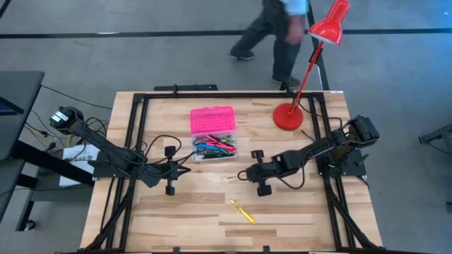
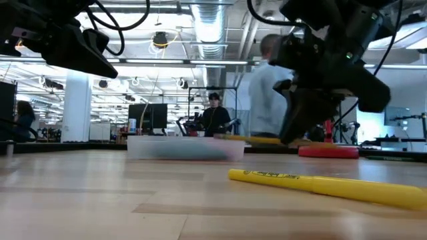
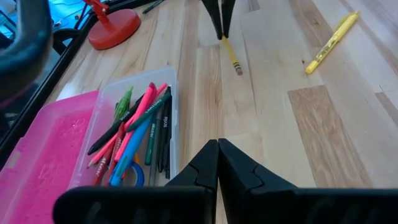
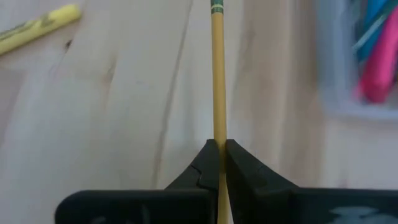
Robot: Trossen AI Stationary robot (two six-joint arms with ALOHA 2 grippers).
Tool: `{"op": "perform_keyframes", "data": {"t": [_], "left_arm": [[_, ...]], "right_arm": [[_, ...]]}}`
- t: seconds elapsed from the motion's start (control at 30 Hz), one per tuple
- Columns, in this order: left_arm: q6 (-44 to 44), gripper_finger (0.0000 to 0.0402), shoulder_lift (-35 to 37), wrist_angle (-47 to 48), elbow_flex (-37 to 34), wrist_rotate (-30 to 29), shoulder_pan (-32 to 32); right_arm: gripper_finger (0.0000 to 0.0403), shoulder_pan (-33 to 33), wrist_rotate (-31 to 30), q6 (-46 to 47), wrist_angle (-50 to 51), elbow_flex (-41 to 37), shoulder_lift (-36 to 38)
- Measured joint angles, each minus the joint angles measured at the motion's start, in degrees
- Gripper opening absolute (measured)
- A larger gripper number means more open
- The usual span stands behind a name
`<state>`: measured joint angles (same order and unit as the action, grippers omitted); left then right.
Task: Pick & place school supplies into a supply box
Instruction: Put the yellow pencil into the pink supply box
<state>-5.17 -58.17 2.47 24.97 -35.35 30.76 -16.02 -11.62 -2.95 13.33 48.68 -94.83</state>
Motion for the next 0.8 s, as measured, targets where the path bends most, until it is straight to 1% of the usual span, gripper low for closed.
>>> {"op": "perform_keyframes", "data": {"t": [0.13, 0.3, 0.37, 0.43, 0.5, 0.63, 0.7, 0.77, 0.8], "left_arm": [[0.0, 0.0, 0.0, 0.29, 0.0, 0.0, 0.0], [1.53, 0.0, 0.0, 0.26, 0.02, -0.38, 0.0], [3.26, 0.0, 0.14, 0.3, 0.37, -3.82, 0.03], [3.46, 0.0, 0.78, -0.29, 0.9, -8.73, 0.4], [3.5, 0.0, 1.49, -0.37, 0.98, -12.08, 0.78], [4.44, 0.0, 2.32, 0.16, 0.96, -13.05, 1.44], [4.91, 0.0, 2.45, 0.16, 0.96, -13.12, 1.68], [4.99, 0.0, 2.45, 0.17, 0.96, -13.18, 1.73], [5.0, 0.0, 2.45, 0.18, 0.96, -13.2, 1.73]], "right_arm": [[0.0, 1.4, -2.01, -4.27, -0.23, 2.23, 0.02], [0.0, 5.23, -3.64, -10.91, -1.21, 5.87, 0.02], [0.0, 7.29, -3.37, -13.92, -2.96, 6.77, -0.06], [0.0, 9.54, -1.59, -16.73, -4.76, 7.39, -0.09], [0.0, 11.77, 0.93, -18.88, -7.09, 7.63, -0.09], [0.0, 15.64, 5.21, -21.58, -11.1, 7.97, -0.09], [0.0, 17.39, 8.4, -22.05, -13.6, 7.98, -0.37], [0.0, 18.67, 10.97, -22.06, -17.49, 8.22, -2.28], [0.0, 19.14, 11.81, -22.07, -17.69, 8.13, -3.05]]}}
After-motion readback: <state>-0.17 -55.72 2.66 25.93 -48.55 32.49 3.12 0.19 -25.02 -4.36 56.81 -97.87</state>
